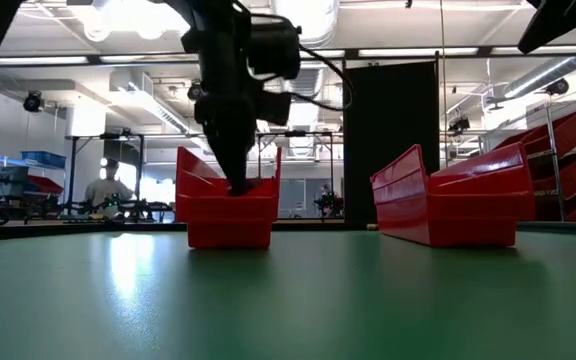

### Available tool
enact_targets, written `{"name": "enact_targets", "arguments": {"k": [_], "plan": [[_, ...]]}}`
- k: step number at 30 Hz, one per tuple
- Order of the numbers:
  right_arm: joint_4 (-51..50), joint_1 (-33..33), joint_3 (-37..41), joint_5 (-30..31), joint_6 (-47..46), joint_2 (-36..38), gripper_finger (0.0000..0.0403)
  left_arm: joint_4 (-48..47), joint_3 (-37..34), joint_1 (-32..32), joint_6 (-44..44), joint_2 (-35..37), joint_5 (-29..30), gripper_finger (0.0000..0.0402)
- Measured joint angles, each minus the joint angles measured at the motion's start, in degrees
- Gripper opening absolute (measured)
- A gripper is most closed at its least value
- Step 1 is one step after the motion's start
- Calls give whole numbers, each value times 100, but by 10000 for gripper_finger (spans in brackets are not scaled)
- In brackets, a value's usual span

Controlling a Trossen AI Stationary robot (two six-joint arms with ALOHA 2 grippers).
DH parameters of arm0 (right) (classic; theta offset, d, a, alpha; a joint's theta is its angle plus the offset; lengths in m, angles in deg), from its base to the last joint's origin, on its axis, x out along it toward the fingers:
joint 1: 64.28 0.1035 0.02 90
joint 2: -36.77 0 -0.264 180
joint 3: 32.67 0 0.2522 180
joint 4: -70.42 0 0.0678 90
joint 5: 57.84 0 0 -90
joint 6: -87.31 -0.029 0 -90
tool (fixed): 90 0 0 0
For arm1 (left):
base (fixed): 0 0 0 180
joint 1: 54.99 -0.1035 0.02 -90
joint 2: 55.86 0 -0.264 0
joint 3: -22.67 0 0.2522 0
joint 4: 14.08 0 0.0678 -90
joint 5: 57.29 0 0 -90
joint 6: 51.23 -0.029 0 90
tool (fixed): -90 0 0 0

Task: Sort batteries
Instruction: Put the brown battery into the right red bin

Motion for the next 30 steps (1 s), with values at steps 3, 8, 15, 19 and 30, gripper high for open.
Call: {"name": "enact_targets", "arguments": {"k": [3,8,15,19,30], "plan": [[-1,0,2,0,0,1,268,-1,0,0,29,-193,-1,28],[-4,0,4,0,-2,0,266,15,0,6,42,-458,-2,28],[-4,0,7,2,-2,0,277,78,6,10,57,-807,13,28],[-3,0,7,2,-3,0,278,105,9,15,59,-827,13,28],[-2,0,9,4,-4,0,274,90,9,21,62,-818,-7,68]]}}
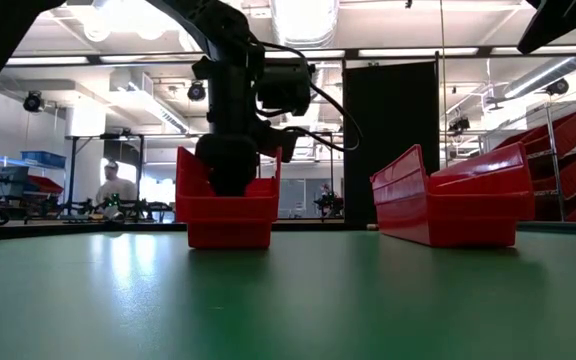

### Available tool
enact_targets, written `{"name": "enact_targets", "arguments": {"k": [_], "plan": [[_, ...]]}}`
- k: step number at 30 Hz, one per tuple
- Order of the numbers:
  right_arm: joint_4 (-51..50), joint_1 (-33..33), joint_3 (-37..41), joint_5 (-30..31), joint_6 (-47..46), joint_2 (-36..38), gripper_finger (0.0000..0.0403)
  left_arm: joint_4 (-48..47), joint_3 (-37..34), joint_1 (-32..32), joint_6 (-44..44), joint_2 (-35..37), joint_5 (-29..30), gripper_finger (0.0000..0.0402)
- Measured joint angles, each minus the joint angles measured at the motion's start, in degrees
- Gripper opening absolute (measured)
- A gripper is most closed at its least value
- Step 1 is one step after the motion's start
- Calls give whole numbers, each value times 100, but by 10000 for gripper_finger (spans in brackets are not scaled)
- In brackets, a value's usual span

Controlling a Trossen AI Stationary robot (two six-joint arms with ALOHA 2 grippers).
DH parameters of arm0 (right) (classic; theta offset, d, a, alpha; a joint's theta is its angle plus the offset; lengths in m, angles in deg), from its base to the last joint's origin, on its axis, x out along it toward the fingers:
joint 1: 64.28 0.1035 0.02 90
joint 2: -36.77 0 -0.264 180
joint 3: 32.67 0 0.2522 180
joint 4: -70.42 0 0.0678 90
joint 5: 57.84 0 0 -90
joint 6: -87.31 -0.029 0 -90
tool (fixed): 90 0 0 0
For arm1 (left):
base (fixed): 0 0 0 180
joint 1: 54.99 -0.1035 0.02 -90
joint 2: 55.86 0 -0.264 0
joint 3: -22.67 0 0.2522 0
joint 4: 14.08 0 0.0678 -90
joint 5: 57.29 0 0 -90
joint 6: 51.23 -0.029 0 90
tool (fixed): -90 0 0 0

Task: Sort batteries
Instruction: Put the brown battery into the right red bin, then return to Home Position

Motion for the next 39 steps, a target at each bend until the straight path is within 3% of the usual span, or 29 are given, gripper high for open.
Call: {"name": "enact_targets", "arguments": {"k": [17,23,33,39], "plan": [[2,0,0,27,4,0,272,29,-13,28,-48,131,20,120],[11,0,14,479,50,0,271,-8,-13,65,-66,502,22,138],[24,-40,84,854,59,0,287,167,-134,334,54,1947,54,158],[26,-387,191,1178,-117,0,280,982,-1176,329,582,3553,397,159]]}}
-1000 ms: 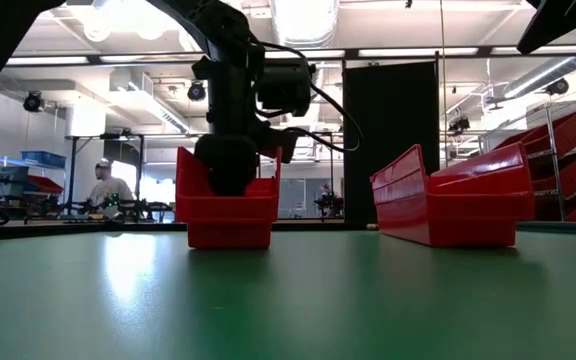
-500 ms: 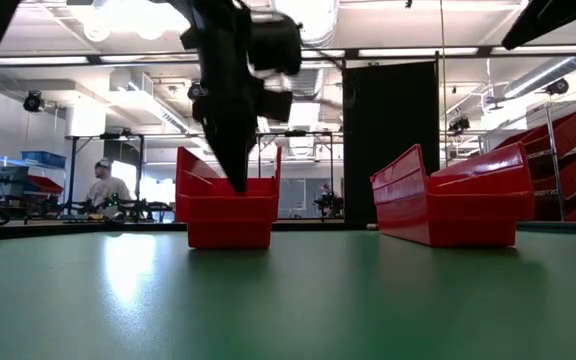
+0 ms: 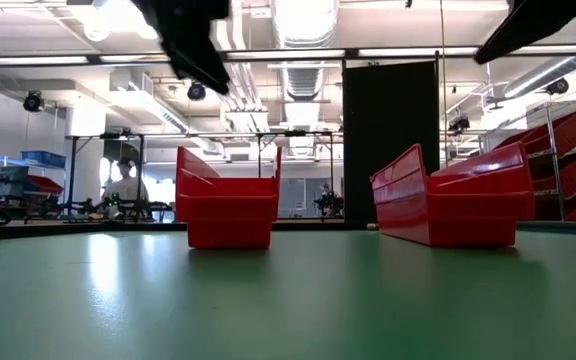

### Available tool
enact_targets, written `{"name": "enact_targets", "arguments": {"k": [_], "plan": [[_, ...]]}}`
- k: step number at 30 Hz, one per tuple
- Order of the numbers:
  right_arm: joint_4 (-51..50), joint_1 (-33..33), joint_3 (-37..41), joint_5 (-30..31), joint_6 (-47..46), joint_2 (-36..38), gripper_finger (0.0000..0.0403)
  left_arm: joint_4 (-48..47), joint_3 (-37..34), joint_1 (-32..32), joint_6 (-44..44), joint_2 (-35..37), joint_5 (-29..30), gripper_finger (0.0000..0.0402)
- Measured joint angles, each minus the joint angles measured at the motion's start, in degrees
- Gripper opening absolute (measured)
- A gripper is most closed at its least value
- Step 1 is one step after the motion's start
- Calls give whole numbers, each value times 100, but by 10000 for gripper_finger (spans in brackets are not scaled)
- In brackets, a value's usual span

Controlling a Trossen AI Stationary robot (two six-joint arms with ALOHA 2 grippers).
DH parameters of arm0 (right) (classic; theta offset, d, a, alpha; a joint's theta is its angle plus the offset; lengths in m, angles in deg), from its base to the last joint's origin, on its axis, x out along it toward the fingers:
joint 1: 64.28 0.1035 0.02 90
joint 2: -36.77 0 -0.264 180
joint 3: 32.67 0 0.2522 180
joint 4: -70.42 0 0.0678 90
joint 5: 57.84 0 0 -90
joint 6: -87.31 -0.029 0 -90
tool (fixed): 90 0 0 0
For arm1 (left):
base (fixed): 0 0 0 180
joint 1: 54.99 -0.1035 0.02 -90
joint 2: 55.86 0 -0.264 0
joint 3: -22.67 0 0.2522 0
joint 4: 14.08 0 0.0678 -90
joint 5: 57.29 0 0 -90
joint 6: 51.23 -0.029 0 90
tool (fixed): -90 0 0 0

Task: Sort batteries
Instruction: Return to Home Position

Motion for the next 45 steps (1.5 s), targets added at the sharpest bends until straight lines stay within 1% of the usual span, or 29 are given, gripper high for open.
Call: {"name": "enact_targets", "arguments": {"k": [2,4,7,12,16,19,23,27,32,35,36,38,40,45], "plan": [[119,-142,112,15,138,0,278,543,-615,26,222,665,167,159],[426,-295,231,31,400,0,277,1097,-1296,48,503,1320,215,159],[1063,-591,306,-101,1101,0,276,1847,-2252,77,877,2170,218,159],[2612,-1237,331,-951,2702,0,278,2928,-3602,96,1013,3346,220,158],[3975,-1796,423,-1768,3866,-80,268,3786,-4456,96,1010,4310,220,158],[4863,-2244,513,-2340,4475,-194,257,3963,-4878,96,1010,4972,218,158],[5306,-2748,555,-2817,4990,-268,241,3897,-5207,96,953,5816,167,158],[5505,-2915,632,-2863,5253,96,224,3542,-5362,98,923,6726,114,158],[5860,-2903,1186,-2889,5530,862,208,3398,-5590,105,808,7842,110,158],[6253,-2913,1660,-2883,5542,1421,200,3485,-5681,112,676,7928,-122,158],[6331,-2917,1827,-2886,5529,1601,197,3488,-5706,119,616,7868,-224,158],[6450,-2937,2157,-3004,5383,1994,191,3691,-5758,125,559,7787,-252,158],[6401,-2940,2491,-3029,5183,2364,183,3879,-5940,127,551,7860,-256,158],[6427,-2931,3307,-3023,4623,3381,162,4580,-6507,133,594,7921,-534,158]]}}
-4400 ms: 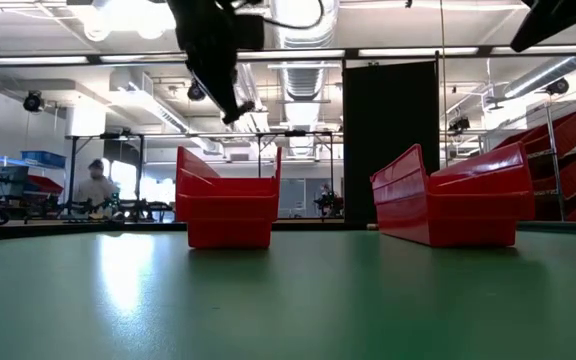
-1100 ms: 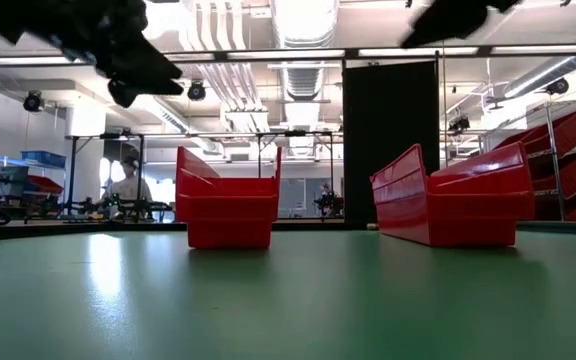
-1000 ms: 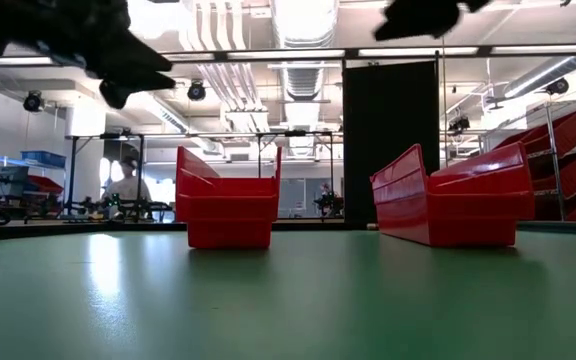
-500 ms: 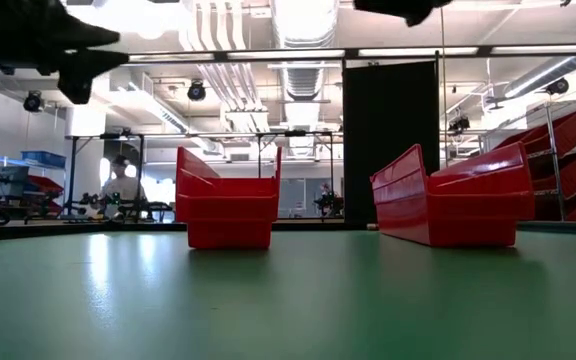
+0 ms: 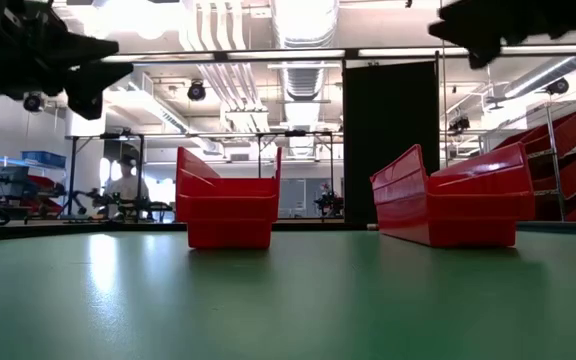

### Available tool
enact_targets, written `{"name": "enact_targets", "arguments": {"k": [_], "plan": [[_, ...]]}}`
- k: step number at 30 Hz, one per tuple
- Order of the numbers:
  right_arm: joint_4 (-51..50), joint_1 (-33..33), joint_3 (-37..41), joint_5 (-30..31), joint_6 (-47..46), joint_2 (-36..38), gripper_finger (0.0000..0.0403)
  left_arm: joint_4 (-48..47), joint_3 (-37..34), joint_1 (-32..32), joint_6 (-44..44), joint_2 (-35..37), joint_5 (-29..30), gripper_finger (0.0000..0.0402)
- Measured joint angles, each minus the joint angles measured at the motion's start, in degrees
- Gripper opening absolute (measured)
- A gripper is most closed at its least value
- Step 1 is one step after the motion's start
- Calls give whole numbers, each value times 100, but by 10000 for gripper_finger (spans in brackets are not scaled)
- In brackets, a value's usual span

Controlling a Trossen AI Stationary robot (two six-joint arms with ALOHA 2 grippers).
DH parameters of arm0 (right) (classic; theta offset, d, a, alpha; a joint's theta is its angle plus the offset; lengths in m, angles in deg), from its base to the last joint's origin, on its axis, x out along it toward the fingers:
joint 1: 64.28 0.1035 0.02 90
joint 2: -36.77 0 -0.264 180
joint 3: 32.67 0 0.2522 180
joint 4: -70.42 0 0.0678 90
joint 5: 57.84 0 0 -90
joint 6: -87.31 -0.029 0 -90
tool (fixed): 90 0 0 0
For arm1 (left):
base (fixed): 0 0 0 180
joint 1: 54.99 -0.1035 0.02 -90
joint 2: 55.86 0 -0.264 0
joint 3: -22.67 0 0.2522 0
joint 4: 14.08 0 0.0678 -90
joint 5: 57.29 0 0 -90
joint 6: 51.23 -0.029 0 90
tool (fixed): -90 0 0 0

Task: Sort batteries
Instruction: Return to Home Position

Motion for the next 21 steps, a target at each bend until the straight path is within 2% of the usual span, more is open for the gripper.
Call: {"name": "enact_targets", "arguments": {"k": [4,11,15,21], "plan": [[8,14,655,0,-186,868,141,443,-353,6,111,15,0,158],[-62,72,1670,-156,-185,2512,99,376,-351,77,257,6,-9,158],[-565,70,2006,-153,-370,3409,69,346,-351,102,173,3,-9,158],[-1432,109,2006,-130,-740,3463,29,100,-353,105,170,-10,2,158]]}}
